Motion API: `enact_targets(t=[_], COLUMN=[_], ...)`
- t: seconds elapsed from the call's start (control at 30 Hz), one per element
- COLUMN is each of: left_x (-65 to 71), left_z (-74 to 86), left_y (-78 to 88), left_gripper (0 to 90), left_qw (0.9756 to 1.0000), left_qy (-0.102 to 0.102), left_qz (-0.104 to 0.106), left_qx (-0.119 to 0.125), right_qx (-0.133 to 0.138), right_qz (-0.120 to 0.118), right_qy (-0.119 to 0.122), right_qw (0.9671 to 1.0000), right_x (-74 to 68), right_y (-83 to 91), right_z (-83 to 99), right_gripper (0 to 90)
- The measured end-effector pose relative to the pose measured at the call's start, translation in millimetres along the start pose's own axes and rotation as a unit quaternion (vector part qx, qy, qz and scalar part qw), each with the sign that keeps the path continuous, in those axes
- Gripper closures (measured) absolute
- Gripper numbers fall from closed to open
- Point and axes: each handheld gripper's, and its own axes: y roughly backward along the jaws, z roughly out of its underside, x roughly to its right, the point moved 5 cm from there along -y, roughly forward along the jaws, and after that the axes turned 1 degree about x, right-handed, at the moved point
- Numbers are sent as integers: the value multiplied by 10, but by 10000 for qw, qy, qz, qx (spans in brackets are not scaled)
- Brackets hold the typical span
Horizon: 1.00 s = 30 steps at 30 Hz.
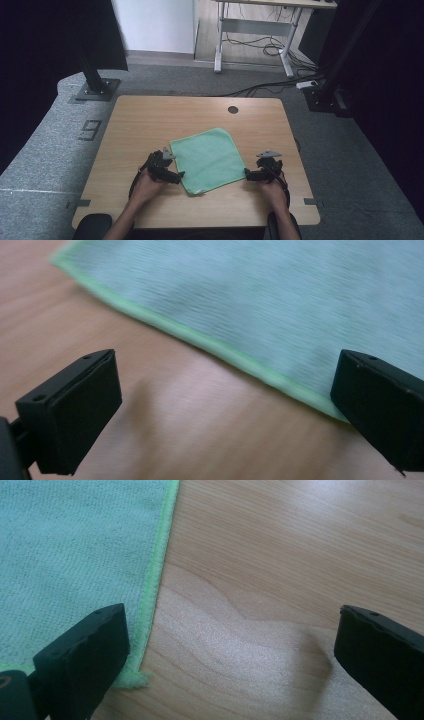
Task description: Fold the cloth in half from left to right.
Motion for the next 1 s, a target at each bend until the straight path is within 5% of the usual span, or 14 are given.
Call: enact_targets(t=[0.3, 0.67, 1.0], left_x=[-386, -731, -890], left_z=[-182, -365, -415], left_y=[-29, -167, -360], left_gripper=[10, 29, 30], left_qw=[9996, 9979, 9960], left_qy=[249, 555, 801], left_qz=[-36, -241, -366], left_qx=[133, 214, 162], right_qx=[35, 61, 73], right_qz=[-154, -162, -169], right_qy=[-241, -231, -230], right_qw=[9996, 9996, 9996], right_x=[23, 24, 25], right_y=[-7, -7, -11], right_z=[33, 37, 37], right_gripper=[20, 19, 16])
